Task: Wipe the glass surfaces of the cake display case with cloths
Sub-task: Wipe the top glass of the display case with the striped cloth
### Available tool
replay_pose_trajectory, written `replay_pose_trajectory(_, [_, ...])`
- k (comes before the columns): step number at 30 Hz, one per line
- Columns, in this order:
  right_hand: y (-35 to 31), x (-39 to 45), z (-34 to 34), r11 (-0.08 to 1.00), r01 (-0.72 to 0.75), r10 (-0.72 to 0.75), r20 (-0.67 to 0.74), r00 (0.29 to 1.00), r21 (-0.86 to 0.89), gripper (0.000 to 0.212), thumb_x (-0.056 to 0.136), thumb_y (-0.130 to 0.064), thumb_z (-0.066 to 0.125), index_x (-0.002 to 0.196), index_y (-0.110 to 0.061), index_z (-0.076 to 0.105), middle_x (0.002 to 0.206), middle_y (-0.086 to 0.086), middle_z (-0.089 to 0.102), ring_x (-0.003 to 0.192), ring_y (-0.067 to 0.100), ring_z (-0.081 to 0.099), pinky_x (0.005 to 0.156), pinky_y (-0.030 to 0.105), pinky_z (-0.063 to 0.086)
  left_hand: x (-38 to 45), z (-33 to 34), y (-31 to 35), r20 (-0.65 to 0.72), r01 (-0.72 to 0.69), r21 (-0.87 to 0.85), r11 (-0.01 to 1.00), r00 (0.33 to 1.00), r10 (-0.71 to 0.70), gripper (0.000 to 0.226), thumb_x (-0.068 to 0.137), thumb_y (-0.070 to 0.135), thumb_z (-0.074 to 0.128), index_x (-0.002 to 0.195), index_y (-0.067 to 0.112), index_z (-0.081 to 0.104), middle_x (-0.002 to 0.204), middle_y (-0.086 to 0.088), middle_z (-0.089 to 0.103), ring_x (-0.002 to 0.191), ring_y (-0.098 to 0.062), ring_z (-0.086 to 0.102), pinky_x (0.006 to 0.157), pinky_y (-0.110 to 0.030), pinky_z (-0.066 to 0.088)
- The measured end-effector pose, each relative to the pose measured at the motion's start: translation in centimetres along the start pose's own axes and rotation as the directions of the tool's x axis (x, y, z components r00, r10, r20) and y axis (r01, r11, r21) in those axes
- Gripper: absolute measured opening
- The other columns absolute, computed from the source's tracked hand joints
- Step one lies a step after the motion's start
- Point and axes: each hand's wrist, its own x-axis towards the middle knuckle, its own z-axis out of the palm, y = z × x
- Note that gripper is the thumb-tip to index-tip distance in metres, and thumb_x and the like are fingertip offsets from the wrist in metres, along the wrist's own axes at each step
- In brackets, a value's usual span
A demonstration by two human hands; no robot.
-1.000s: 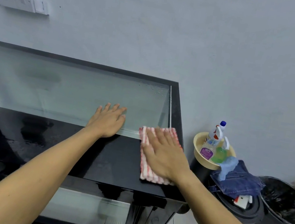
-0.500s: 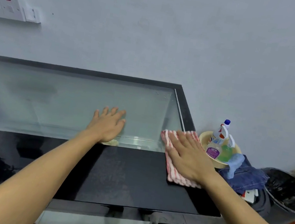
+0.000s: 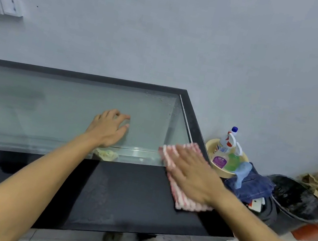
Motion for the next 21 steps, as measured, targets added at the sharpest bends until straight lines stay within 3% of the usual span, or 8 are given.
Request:
replay_pose_trajectory(3, [1.6, 5.7, -0.2, 0.989, -0.148, 0.149, -0.007, 0.989, 0.029, 0.064, 0.105, -0.059, 0.009, 0.165, -0.036, 0.001, 0.174, -0.001, -0.004, 0.16, 0.02, -0.008, 0.129, 0.04, -0.008, 1.2, 0.6, 0.5, 0.123, 0.037, 0.026, 0.999, 0.992, -0.04, 0.058, 0.107, 0.061, 0.014, 0.163, 0.048, 0.008, 0.175, 0.002, -0.01, 0.161, -0.028, -0.008, 0.127, -0.054, -0.003])
replay_pose_trajectory(5, [-1.3, 8.5, 0.0, 0.991, -0.13, 0.13, -0.008, 0.991, 0.036, 0.063, 0.108, -0.054, 0.013, 0.166, -0.03, 0.002, 0.174, 0.005, -0.002, 0.16, 0.027, -0.005, 0.129, 0.042, -0.008, 1.8, 0.6, 0.4, 0.16, 0.026, 0.046, 0.999, 0.987, -0.033, 0.059, 0.106, 0.062, 0.01, 0.163, 0.049, 0.001, 0.174, 0.005, -0.013, 0.161, -0.029, -0.01, 0.127, -0.057, -0.006])
replay_pose_trajectory(7, [-5.9, 7.5, 0.7, 0.997, 0.083, -0.083, -0.038, 0.996, 0.004, 0.063, 0.109, -0.05, 0.012, 0.166, -0.026, 0.0, 0.173, 0.01, -0.001, 0.16, 0.031, -0.005, 0.129, 0.045, -0.008, 2.1, 0.3, 0.2, 0.18, 0.011, 0.045, 0.999, 0.983, -0.018, 0.058, 0.107, 0.06, 0.008, 0.163, 0.048, -0.001, 0.174, 0.006, -0.011, 0.161, -0.027, -0.01, 0.127, -0.056, -0.007])
replay_pose_trajectory(9, [-9.5, 2.4, 0.9, 0.924, 0.382, -0.382, 0.001, 0.924, -0.011, 0.061, 0.109, -0.051, 0.016, 0.165, -0.032, 0.002, 0.173, 0.004, -0.002, 0.159, 0.024, -0.012, 0.127, 0.042, -0.014, 2.2, 0.2, -0.4, 0.18, -0.011, 0.038, 0.999, 0.984, 0.004, 0.055, 0.109, 0.056, 0.007, 0.163, 0.047, 0.001, 0.174, 0.007, -0.008, 0.161, -0.024, -0.008, 0.128, -0.052, -0.007])
replay_pose_trajectory(12, [-8.1, -4.0, -0.1, 0.847, 0.522, -0.528, 0.046, 0.848, 0.097, 0.059, 0.11, -0.055, 0.025, 0.164, -0.041, 0.003, 0.172, -0.006, -0.007, 0.156, 0.009, -0.021, 0.125, 0.032, -0.02, 2.6, -0.1, -1.2, 0.178, -0.035, 0.003, 0.999, 0.983, 0.033, 0.053, 0.11, 0.053, 0.009, 0.163, 0.047, 0.006, 0.174, 0.01, -0.004, 0.161, -0.02, -0.005, 0.129, -0.047, -0.005])
replay_pose_trajectory(17, [3.1, 3.8, -1.3, 0.988, 0.15, -0.15, 0.012, 0.989, -0.048, 0.059, 0.108, -0.055, 0.01, 0.164, -0.04, -0.004, 0.173, -0.006, -0.003, 0.158, 0.011, -0.013, 0.128, 0.039, -0.011, 2.7, 0.1, -1.1, 0.17, -0.035, 0.016, 0.999, 0.985, 0.032, 0.057, 0.11, 0.054, 0.011, 0.165, 0.042, 0.006, 0.174, 0.012, -0.004, 0.161, -0.018, -0.004, 0.129, -0.044, -0.004])
replay_pose_trajectory(19, [3.0, 8.3, -1.2, 0.999, -0.034, 0.033, 0.016, 0.999, 0.032, 0.063, 0.106, -0.06, 0.012, 0.164, -0.039, 0.002, 0.174, -0.002, -0.001, 0.16, 0.018, -0.008, 0.129, 0.041, -0.01, 2.8, 0.2, -1.0, 0.165, -0.032, 0.016, 0.999, 0.986, 0.029, 0.056, 0.11, 0.053, 0.011, 0.165, 0.042, 0.007, 0.174, 0.011, -0.003, 0.161, -0.018, -0.004, 0.129, -0.044, -0.004])
replay_pose_trajectory(21, [-0.5, 10.9, -0.6, 1.0, 0.0, 0.0, 0.015, 1.0, 0.005, 0.067, 0.106, -0.059, 0.009, 0.166, -0.03, 0.003, 0.174, 0.007, -0.001, 0.16, 0.028, -0.004, 0.128, 0.046, -0.009, 2.9, 0.1, -1.1, 0.16, -0.031, -0.008, 0.999, 0.987, 0.032, 0.055, 0.11, 0.052, 0.012, 0.164, 0.042, 0.009, 0.174, 0.011, -0.001, 0.161, -0.017, -0.002, 0.129, -0.044, -0.004])
